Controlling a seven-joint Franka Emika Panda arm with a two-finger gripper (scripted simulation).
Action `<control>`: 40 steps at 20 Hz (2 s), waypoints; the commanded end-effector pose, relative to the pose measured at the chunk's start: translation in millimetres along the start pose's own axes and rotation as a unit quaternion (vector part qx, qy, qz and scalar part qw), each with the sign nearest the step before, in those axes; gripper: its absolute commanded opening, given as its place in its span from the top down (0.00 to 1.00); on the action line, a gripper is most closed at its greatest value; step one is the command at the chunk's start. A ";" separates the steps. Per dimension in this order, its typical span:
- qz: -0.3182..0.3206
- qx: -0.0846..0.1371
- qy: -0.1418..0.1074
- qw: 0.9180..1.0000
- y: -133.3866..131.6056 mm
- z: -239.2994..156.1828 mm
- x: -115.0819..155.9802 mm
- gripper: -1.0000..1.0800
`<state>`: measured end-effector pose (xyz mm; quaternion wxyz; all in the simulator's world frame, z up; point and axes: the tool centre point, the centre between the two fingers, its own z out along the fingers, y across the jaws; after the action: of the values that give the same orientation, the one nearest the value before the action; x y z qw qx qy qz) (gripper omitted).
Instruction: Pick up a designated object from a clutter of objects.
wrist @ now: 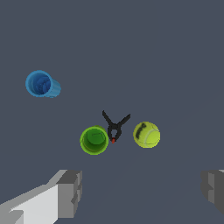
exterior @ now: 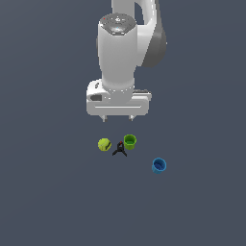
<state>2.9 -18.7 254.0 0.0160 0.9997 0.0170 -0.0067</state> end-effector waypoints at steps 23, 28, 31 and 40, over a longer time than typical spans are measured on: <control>-0.030 0.016 0.007 0.999 -59.4 158.8 -19.0 0.04; -0.031 0.016 0.007 0.999 -59.4 160.0 -19.2 0.04; -0.031 0.016 0.007 0.999 -59.7 166.4 -19.3 0.04; -0.031 0.016 0.007 0.999 -61.1 203.5 -19.7 0.04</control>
<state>-21.7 35.0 54.4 0.0001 0.9989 0.0476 -0.0006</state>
